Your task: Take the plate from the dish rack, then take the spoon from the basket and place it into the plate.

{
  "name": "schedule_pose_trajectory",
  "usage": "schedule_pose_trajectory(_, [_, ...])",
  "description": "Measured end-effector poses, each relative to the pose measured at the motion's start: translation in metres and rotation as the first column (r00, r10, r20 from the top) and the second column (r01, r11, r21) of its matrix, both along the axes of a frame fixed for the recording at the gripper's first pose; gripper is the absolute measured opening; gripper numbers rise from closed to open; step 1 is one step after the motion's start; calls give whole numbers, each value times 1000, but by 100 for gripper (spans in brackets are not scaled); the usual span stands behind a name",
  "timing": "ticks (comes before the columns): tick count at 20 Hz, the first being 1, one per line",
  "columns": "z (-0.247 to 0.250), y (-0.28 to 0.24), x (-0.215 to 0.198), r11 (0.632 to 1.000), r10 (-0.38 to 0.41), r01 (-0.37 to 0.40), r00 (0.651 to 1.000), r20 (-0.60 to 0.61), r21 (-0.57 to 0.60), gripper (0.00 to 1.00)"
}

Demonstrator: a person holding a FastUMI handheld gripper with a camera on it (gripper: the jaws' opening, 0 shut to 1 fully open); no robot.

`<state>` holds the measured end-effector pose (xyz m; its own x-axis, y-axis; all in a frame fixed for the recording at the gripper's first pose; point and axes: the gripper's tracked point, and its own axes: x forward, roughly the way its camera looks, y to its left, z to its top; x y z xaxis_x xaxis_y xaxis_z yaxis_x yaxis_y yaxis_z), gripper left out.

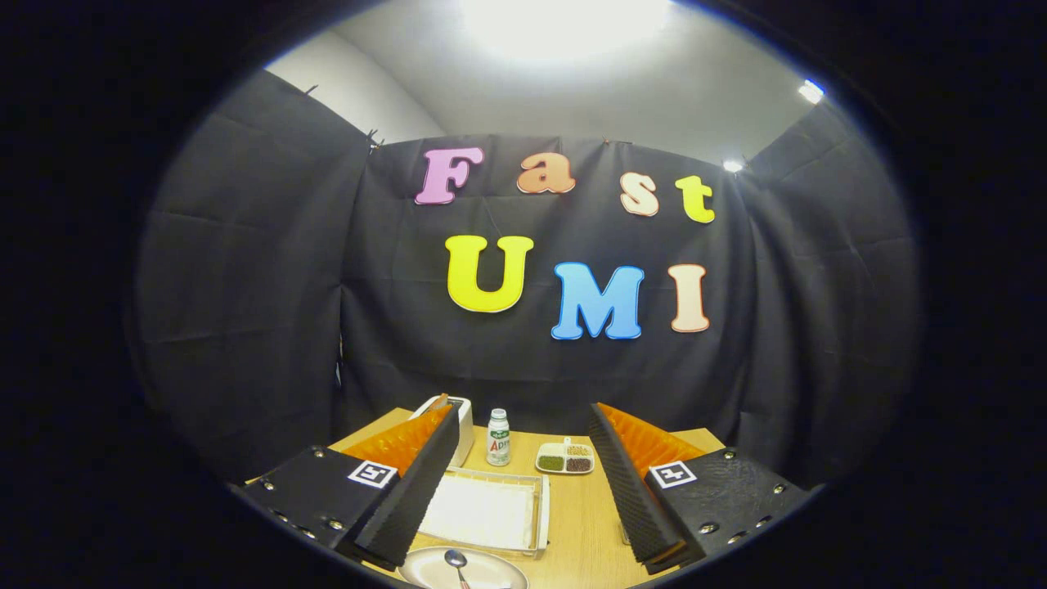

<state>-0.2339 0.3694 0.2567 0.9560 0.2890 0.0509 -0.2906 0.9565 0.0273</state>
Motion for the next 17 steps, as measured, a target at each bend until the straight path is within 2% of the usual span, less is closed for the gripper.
schedule_pose_trajectory(3, [2,-22,12,999,12,-13,999,32,34,96])
schedule_pose_trajectory(6, [8,-58,34,998,-37,31,992,119,47,96])
schedule_pose_trajectory(9, [11,-106,56,995,-90,79,970,226,58,96])
schedule_pose_trajectory(12, [3,-158,76,993,-115,99,934,340,64,96])
schedule_pose_trajectory(17, [-69,-254,132,984,-175,173,940,295,34,96])
